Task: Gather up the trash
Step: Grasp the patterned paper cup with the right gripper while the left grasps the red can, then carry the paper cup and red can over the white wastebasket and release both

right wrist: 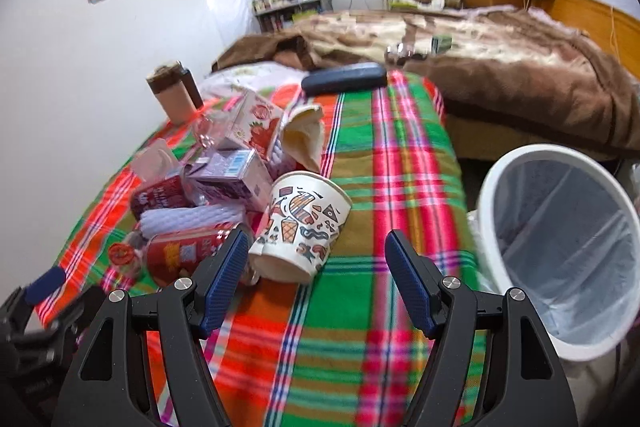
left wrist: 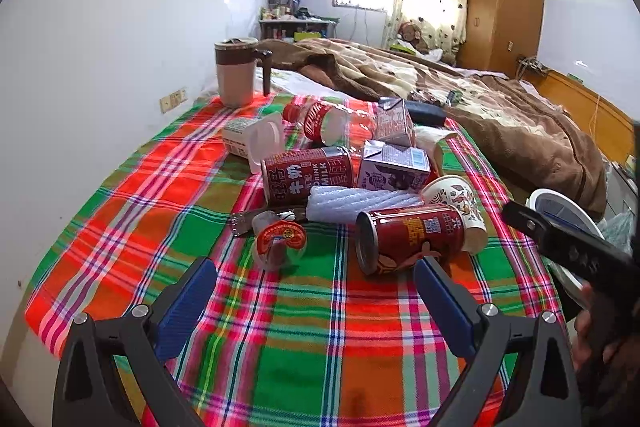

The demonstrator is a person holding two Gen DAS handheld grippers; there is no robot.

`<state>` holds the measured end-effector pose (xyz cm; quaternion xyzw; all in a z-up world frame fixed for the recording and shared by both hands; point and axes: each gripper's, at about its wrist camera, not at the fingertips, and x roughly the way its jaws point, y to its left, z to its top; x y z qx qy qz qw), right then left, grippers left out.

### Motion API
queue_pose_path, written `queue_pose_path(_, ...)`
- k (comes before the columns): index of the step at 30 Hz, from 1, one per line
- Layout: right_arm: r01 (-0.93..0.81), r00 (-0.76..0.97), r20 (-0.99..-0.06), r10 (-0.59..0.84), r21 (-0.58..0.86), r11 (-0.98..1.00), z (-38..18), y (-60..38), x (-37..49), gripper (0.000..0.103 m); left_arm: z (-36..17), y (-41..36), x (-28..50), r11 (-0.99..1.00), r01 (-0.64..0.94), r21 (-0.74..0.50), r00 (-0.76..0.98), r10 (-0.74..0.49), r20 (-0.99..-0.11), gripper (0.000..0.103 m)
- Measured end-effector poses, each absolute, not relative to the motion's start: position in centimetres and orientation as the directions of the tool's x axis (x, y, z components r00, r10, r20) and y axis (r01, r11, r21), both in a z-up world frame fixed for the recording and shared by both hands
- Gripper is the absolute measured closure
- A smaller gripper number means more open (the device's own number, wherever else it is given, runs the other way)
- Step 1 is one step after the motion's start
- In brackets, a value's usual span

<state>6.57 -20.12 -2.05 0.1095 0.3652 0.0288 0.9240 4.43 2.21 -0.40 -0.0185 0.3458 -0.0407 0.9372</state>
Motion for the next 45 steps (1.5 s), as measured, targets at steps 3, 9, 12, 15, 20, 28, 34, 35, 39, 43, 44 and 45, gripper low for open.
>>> queue_pose_path(3,0.034,0.691,-0.705,0.162,0.256,0.966,-2.9,-19.7,8.1,0.031,-0.8,2.7,5.1,0.992,0.082,-0.091,0.746,-0.122,-0.654,0.003)
queue_pose_path(9,0.022,0.643,-0.748,0.162,0.229,0.973,-3.3,-18.1,10.8,0.031,-1.0,3.6,6.4,0.985,0.115,-0.129,0.733,-0.172,-0.658,0.003)
queue_pose_path(12,0.016,0.626,-0.769,0.129,0.178,0.984,-3.6,-17.2,11.4,0.031,-1.0,3.7,7.0,0.983,0.133,-0.13,0.724,-0.186,-0.665,0.003)
queue_pose_path(15,0.03,0.599,-0.79,0.135,0.19,0.981,-4.0,-17.8,11.9,0.031,-1.0,3.7,7.6,0.978,0.159,-0.138,0.712,-0.21,-0.67,0.003)
queue_pose_path(20,0.037,0.589,-0.8,0.11,0.163,0.986,-4.6,-18.5,11.8,0.048,-1.0,3.1,8.6,0.969,0.209,-0.13,0.692,-0.24,-0.681,0.003)
queue_pose_path(28,0.025,0.635,-0.765,0.106,0.157,0.987,-3.7,-19.0,10.6,0.064,-0.9,0.8,10.6,0.94,0.328,-0.096,0.659,-0.301,-0.689,0.003)
queue_pose_path(34,0.033,0.643,-0.756,0.124,0.19,0.981,-3.6,-20.8,8.9,0.064,-1.7,-1.3,13.1,0.91,0.404,-0.094,0.611,-0.345,-0.713,0.003)
queue_pose_path(35,0.039,0.647,-0.753,0.12,0.19,0.981,-3.5,-21.2,8.5,0.064,-2.1,-1.6,13.4,0.905,0.415,-0.099,0.589,-0.349,-0.729,0.003)
queue_pose_path(39,0.057,0.655,-0.747,0.114,0.199,0.978,-3.2,-22.4,7.6,0.064,-3.0,-3.4,13.2,0.874,0.479,-0.084,0.542,-0.369,-0.755,0.003)
queue_pose_path(43,0.065,0.663,-0.742,0.103,0.194,0.979,-3.1,-23.1,7.2,0.064,-3.1,-3.7,12.0,0.855,0.503,-0.125,0.512,-0.411,-0.755,0.003)
queue_pose_path(44,0.066,0.663,-0.742,0.103,0.195,0.979,-3.1,-23.3,7.1,0.064,-3.2,-3.8,11.5,0.848,0.512,-0.133,0.503,-0.422,-0.754,0.003)
queue_pose_path(45,0.068,0.662,-0.742,0.104,0.197,0.978,-3.1,-23.5,6.9,0.064,-3.2,-3.8,11.1,0.842,0.521,-0.141,0.493,-0.431,-0.755,0.003)
